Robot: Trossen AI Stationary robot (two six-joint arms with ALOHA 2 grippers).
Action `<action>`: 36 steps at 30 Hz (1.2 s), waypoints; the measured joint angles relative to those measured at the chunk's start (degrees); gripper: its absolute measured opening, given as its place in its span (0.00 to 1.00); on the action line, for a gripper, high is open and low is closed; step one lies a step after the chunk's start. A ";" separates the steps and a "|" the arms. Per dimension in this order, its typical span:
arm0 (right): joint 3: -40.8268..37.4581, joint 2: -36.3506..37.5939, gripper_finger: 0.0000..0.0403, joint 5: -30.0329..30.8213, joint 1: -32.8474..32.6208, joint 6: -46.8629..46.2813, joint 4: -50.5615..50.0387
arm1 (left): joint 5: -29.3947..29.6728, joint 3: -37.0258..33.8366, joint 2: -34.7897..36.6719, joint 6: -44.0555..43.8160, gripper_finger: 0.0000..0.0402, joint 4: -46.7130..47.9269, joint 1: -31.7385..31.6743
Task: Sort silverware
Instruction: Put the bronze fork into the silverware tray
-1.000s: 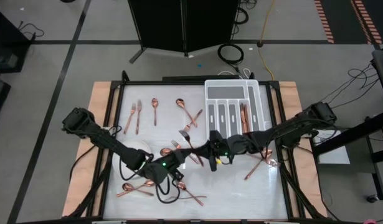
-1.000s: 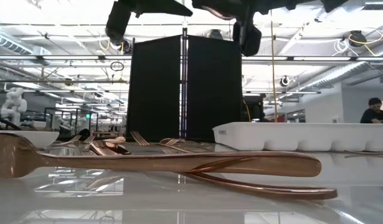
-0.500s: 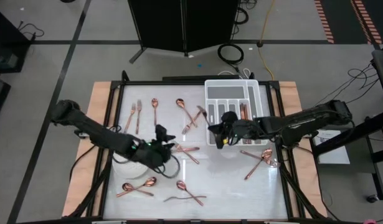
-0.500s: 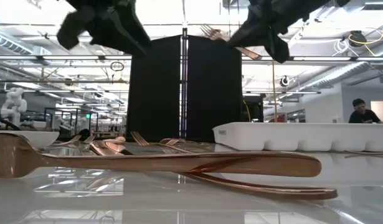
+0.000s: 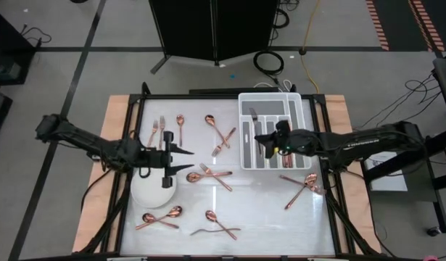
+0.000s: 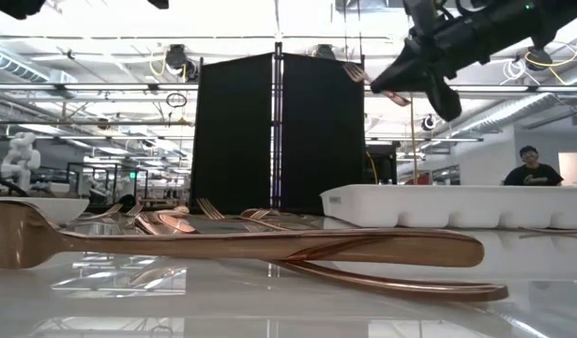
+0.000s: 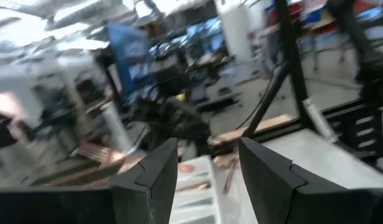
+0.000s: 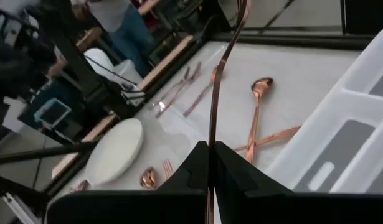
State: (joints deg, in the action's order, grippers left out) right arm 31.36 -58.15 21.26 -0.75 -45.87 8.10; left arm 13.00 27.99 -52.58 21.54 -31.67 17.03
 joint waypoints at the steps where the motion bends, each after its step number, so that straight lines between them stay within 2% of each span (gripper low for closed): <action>1: -0.06 0.45 0.00 0.46 -0.02 0.01 0.12 | -0.44 -0.26 -0.25 0.14 0.43 -0.29 -0.44; 6: -0.12 0.19 0.00 4.69 0.00 -1.32 2.27 | 0.51 -0.59 -2.27 1.27 0.43 4.07 -1.97; 12: -0.02 -0.14 0.00 10.36 0.17 -5.59 -1.84 | 0.29 -0.50 -2.89 1.15 0.43 -3.09 -2.29; 18: -0.05 0.44 0.00 10.38 -0.01 -8.57 -6.72 | -1.67 -0.48 -2.98 -0.42 0.43 -8.01 -2.29; 22: -1.16 0.42 0.00 11.51 -2.23 -10.41 -7.85 | -1.76 -0.48 -2.96 -5.01 0.43 -12.33 -2.29; 26: -5.64 0.42 0.00 15.14 -2.68 -17.66 -8.02 | -1.27 -0.46 -2.96 -7.74 0.43 -10.10 -2.29; 29: -9.41 0.42 0.00 18.30 -2.56 -25.27 -7.64 | 3.04 -0.48 -2.98 -7.73 0.43 -9.32 -2.28; 32: -11.92 0.38 0.00 16.72 -2.44 -29.59 -7.79 | 8.26 -0.48 -2.90 -6.58 0.43 -10.26 -2.65; 36: -12.07 0.27 0.00 13.16 -1.79 -30.16 -7.55 | 8.54 -0.45 -2.84 -3.19 0.43 -13.20 -4.79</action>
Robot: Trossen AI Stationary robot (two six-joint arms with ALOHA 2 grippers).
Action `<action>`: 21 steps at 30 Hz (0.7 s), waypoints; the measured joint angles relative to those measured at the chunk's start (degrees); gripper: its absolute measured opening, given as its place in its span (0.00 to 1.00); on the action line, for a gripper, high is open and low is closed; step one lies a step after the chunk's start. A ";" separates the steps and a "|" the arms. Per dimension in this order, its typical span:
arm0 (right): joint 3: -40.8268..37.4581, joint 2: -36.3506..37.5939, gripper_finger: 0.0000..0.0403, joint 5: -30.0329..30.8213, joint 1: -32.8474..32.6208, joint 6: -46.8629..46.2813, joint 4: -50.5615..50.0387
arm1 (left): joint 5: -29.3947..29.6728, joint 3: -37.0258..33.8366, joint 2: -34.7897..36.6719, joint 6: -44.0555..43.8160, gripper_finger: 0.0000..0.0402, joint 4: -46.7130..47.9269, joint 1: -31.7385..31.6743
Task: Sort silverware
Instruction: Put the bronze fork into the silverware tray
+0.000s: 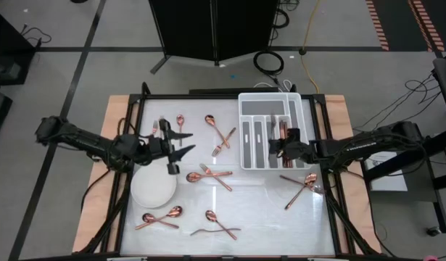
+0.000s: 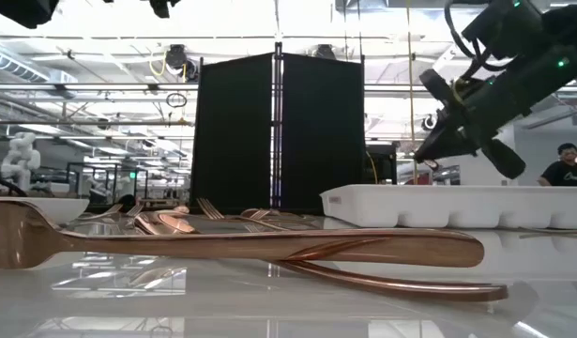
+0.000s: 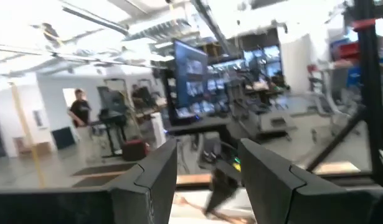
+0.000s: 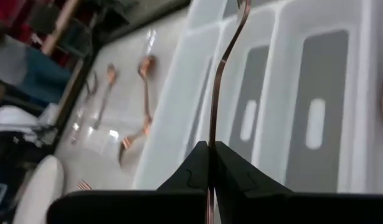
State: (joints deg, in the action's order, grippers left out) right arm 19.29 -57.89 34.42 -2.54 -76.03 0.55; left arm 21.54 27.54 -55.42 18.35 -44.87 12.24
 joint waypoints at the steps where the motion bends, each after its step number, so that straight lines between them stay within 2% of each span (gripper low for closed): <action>1: 0.00 -0.02 0.00 -1.86 0.68 -0.02 -0.73 | 0.02 0.01 0.03 -0.02 0.43 0.15 -0.58; 4: -0.02 -0.21 0.00 -6.12 2.66 0.00 -2.99 | 0.04 0.01 -0.07 0.02 0.43 2.05 -2.44; 11: -0.06 -4.41 0.00 -8.11 5.20 -2.63 -7.12 | -0.02 0.01 -0.07 -0.30 0.43 5.69 -6.46; 16: -0.04 -8.77 0.00 -11.98 6.91 -2.84 -5.56 | -0.52 0.03 -0.06 -1.56 0.43 6.50 -7.74; 21: 0.08 -11.41 0.03 -12.26 8.46 -2.56 -4.98 | -0.72 0.03 -0.06 -2.01 0.43 6.42 -7.73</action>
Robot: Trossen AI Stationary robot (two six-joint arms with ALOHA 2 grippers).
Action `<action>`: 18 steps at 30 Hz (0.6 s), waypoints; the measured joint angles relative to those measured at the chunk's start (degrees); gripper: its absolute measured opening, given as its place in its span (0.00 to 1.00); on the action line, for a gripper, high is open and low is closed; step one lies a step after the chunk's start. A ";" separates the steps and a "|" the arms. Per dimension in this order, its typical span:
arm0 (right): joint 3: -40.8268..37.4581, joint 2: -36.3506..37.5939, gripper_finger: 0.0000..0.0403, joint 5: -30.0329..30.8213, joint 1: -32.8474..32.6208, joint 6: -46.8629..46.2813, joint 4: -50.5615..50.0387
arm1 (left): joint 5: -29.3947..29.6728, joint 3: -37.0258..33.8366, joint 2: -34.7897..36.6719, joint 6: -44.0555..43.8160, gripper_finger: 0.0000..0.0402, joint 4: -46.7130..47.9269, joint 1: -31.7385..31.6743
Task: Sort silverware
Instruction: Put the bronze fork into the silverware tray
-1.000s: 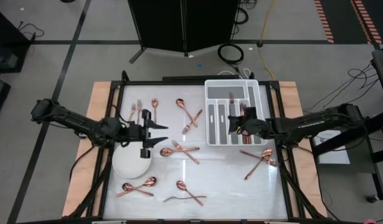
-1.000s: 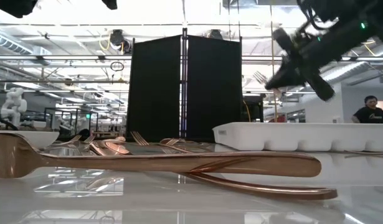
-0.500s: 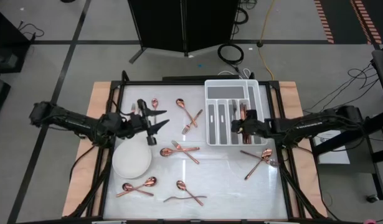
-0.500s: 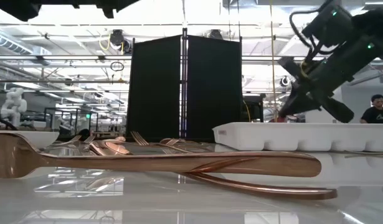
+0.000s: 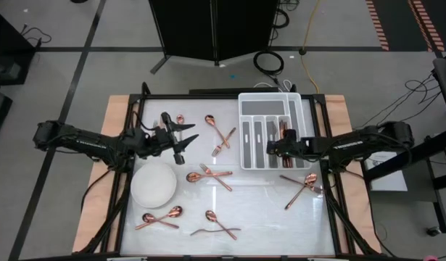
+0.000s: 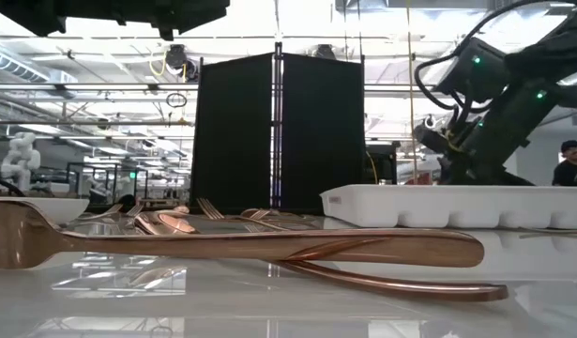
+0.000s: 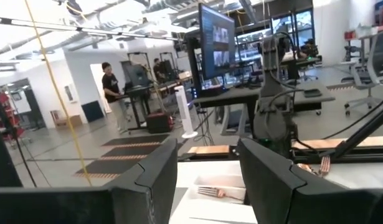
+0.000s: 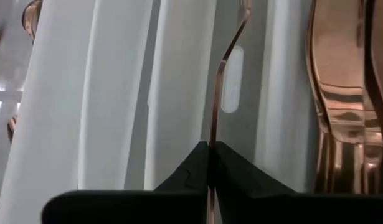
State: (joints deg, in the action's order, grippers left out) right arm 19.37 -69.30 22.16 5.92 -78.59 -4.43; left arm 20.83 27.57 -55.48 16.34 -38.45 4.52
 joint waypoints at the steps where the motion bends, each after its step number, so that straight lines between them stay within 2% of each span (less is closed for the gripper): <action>1: 0.05 -0.27 0.04 -0.04 0.24 -0.01 0.05 | -0.41 0.00 0.00 -0.70 0.43 0.06 0.06; 9: 0.17 0.15 0.18 -1.66 1.38 1.37 0.13 | -7.24 0.00 0.00 -4.06 0.43 0.32 0.39; 14: 3.03 3.08 0.20 -2.08 1.70 8.21 -2.85 | -7.74 -0.01 0.00 -7.39 0.43 0.96 1.25; 18: 9.65 5.41 0.18 1.32 2.03 14.03 -13.20 | -10.02 0.00 0.00 -10.64 0.43 2.06 2.80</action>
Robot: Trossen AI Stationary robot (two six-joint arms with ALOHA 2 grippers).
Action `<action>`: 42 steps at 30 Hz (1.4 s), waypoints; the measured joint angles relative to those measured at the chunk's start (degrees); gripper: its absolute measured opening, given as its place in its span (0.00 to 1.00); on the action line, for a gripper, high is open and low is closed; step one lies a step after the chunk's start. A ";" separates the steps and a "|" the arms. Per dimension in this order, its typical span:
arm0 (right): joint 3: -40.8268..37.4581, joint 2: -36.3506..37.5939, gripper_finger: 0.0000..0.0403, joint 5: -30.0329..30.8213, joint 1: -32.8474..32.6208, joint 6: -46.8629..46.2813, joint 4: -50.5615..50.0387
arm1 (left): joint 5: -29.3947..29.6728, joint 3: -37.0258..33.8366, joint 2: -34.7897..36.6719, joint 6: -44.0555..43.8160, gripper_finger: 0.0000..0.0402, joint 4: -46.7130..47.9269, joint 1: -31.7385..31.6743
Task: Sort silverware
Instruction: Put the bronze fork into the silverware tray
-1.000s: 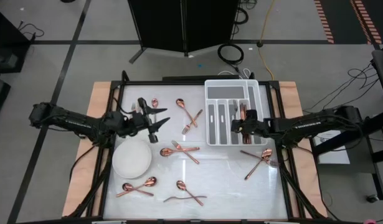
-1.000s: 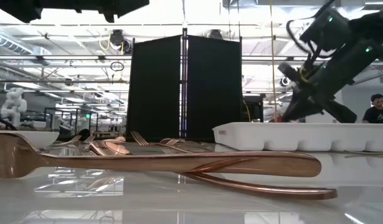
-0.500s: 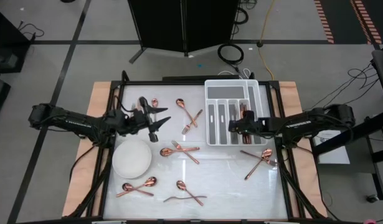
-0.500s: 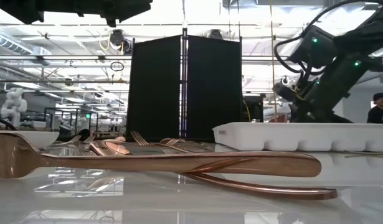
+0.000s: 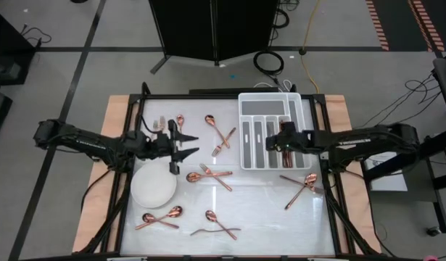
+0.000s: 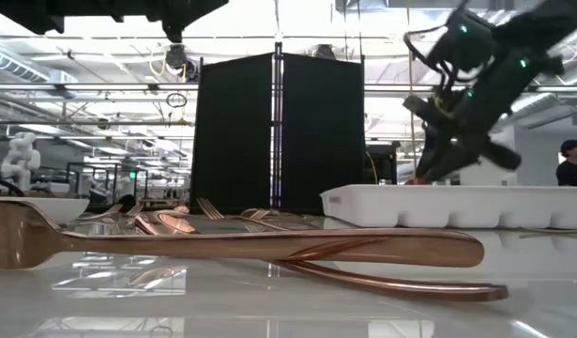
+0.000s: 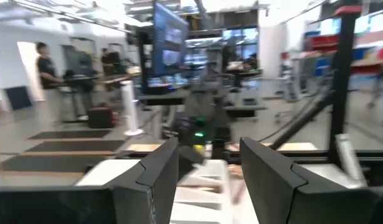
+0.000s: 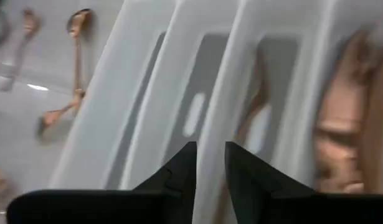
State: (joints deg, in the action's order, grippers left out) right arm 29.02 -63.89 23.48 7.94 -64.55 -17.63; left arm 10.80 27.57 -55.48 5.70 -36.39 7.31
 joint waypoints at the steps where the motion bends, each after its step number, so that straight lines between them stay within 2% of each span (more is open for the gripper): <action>1: 2.18 0.20 0.17 1.36 -0.01 1.40 -3.63 | -0.69 0.00 0.00 -1.45 0.43 -0.04 0.61; 6: 13.00 0.08 0.14 4.95 -2.19 5.94 -17.29 | -4.53 0.00 0.00 -8.16 0.43 1.45 4.33; 13: 18.64 -2.38 0.10 1.53 -12.13 8.06 -18.12 | -4.28 0.00 0.00 -7.92 0.43 3.72 6.84; 16: 18.83 -3.65 0.07 2.75 -13.63 5.79 -20.98 | -0.99 0.00 -1.23 -7.92 0.43 4.72 6.85; 20: 18.67 -7.48 0.01 5.43 -8.18 2.57 -26.45 | 1.75 0.00 -3.48 -8.22 0.43 4.74 6.82; 29: 18.45 -18.95 0.00 -1.11 6.08 12.09 -20.66 | 1.86 0.00 -5.25 -7.48 0.43 2.63 6.69; 35: 18.42 -23.26 0.00 -5.77 9.81 17.08 -13.81 | 2.82 0.00 -5.25 -5.36 0.43 2.21 6.04; 42: 18.42 -23.99 0.00 -5.41 11.60 16.96 -13.26 | 2.98 0.00 -5.25 -5.32 0.43 2.39 5.79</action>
State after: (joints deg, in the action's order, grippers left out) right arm 47.44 -87.88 18.06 19.55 -47.59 -30.89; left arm 13.78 27.57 -60.73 0.38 -34.00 13.10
